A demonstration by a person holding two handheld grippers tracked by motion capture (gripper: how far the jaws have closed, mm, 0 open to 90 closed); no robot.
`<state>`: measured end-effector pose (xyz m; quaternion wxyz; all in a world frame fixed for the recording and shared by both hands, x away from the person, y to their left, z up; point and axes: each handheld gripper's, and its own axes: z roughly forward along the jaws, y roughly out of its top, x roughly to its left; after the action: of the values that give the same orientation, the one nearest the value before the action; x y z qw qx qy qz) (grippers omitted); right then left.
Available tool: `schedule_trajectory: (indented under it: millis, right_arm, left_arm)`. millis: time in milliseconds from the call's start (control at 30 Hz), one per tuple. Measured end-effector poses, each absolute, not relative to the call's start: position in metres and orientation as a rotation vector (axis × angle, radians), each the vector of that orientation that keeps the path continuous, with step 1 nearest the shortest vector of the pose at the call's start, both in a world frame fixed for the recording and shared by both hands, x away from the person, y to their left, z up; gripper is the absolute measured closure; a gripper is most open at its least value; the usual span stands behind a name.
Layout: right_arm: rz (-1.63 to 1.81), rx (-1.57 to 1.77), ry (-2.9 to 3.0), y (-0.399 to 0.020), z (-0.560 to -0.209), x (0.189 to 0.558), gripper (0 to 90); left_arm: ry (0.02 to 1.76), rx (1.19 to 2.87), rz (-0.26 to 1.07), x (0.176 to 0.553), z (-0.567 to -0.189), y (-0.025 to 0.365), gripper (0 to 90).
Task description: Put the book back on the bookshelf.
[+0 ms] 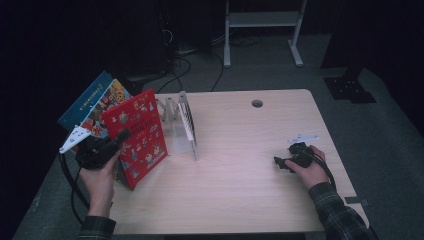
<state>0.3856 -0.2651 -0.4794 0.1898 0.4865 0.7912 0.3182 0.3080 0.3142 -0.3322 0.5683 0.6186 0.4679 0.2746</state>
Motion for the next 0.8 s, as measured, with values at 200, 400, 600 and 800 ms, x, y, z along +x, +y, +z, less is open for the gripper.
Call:
schedule_trajectory:
  millis: [200, 400, 600, 800]
  right_arm:
    - [0.896, 1.366, 2.224, -0.265, -0.479, 0.386, 18.3]
    - [0.897, 1.365, 2.224, -0.265, -0.480, 0.386, 18.3]
    - [0.898, 1.364, 2.224, -0.265, -0.480, 0.386, 18.4]
    - [0.900, 1.363, 2.223, -0.266, -0.480, 0.387, 18.4]
  left_arm:
    - [1.110, 1.442, 0.669, 0.322, -0.333, 0.310, 79.4]
    - [1.122, 1.443, 0.700, 0.338, -0.335, 0.302, 79.4]
    - [1.133, 1.437, 0.720, 0.354, -0.339, 0.297, 79.4]
    - [1.139, 1.412, 0.725, 0.366, -0.341, 0.295, 79.4]
